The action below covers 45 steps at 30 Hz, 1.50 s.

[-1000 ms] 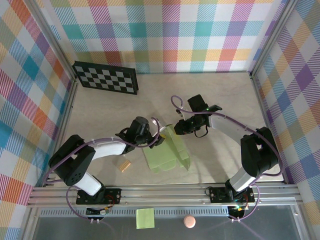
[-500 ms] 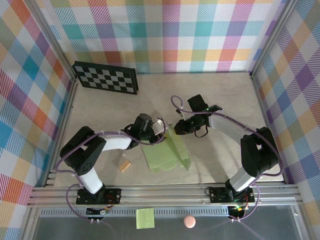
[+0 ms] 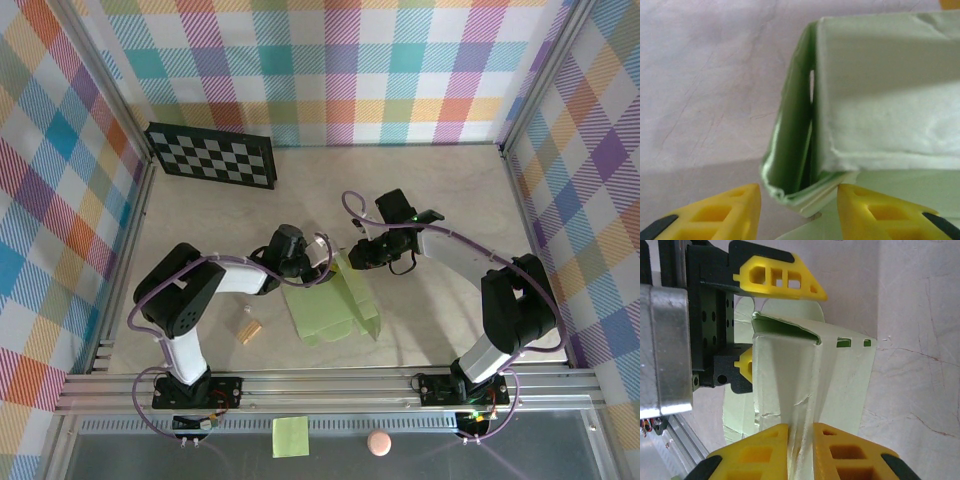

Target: Fold the paper box

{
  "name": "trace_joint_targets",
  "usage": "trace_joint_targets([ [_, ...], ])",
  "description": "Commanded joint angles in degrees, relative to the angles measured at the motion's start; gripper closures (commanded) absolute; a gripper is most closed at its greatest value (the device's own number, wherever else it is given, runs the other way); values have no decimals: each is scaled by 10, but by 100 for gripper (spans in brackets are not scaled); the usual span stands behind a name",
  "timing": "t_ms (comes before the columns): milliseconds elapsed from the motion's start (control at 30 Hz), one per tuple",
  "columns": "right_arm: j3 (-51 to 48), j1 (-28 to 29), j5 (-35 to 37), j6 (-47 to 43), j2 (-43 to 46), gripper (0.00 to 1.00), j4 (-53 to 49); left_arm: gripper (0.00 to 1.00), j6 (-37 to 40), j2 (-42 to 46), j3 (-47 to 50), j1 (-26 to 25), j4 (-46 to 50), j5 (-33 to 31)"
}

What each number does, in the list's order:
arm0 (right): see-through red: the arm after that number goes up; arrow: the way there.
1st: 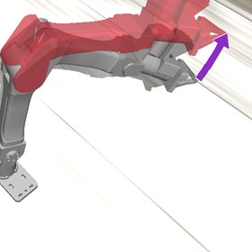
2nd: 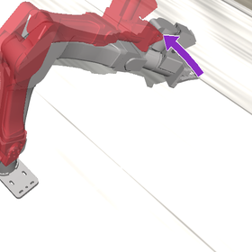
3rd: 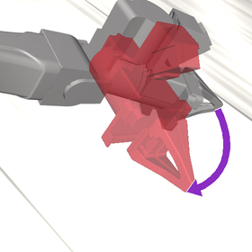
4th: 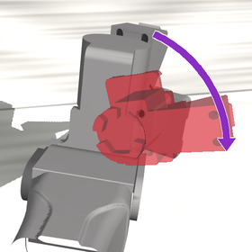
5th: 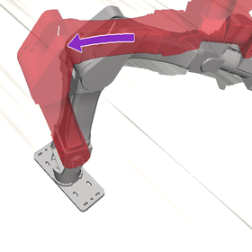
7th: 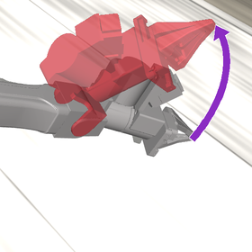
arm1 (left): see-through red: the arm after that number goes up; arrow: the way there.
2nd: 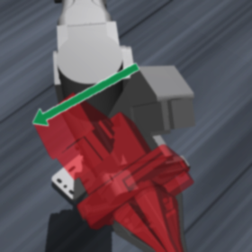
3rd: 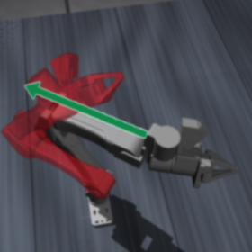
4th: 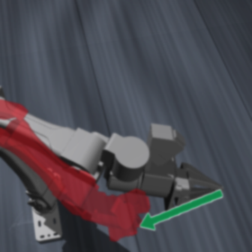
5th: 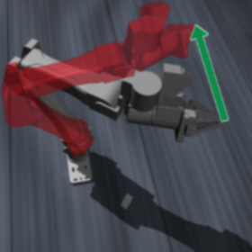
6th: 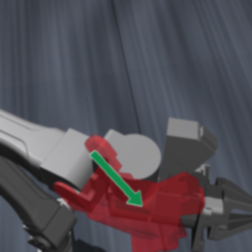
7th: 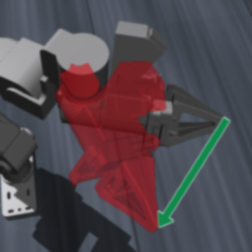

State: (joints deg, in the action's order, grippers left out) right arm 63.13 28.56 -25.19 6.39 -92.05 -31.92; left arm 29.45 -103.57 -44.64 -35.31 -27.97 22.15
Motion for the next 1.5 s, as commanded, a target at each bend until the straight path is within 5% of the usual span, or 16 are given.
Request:
trace_joint_targets([
  [0, -3, 5, 6, -18, -10, 82, -13, 58, 6, -11, -21, 4, -48, 50],
  [367, -6, 4, 0, -13, -7, 82, -7, 84, -40, -20, -9, 2, -114, 48],
  [700, -16, 4, -8, 1, 2, 82, 7, 99, -48, -4, 37, -53, -178, -115],
  [900, -16, 5, -2, 2, 13, 82, 2, 100, -81, 15, 30, -63, -121, -163],
  [1200, 7, 5, 17, 5, 18, 71, -10, 70, -103, 76, 73, -63, -106, -132],
  [1467, 34, 15, 39, 8, 22, 61, -19, 58, -116, 150, 133, -62, -92, -132],
])
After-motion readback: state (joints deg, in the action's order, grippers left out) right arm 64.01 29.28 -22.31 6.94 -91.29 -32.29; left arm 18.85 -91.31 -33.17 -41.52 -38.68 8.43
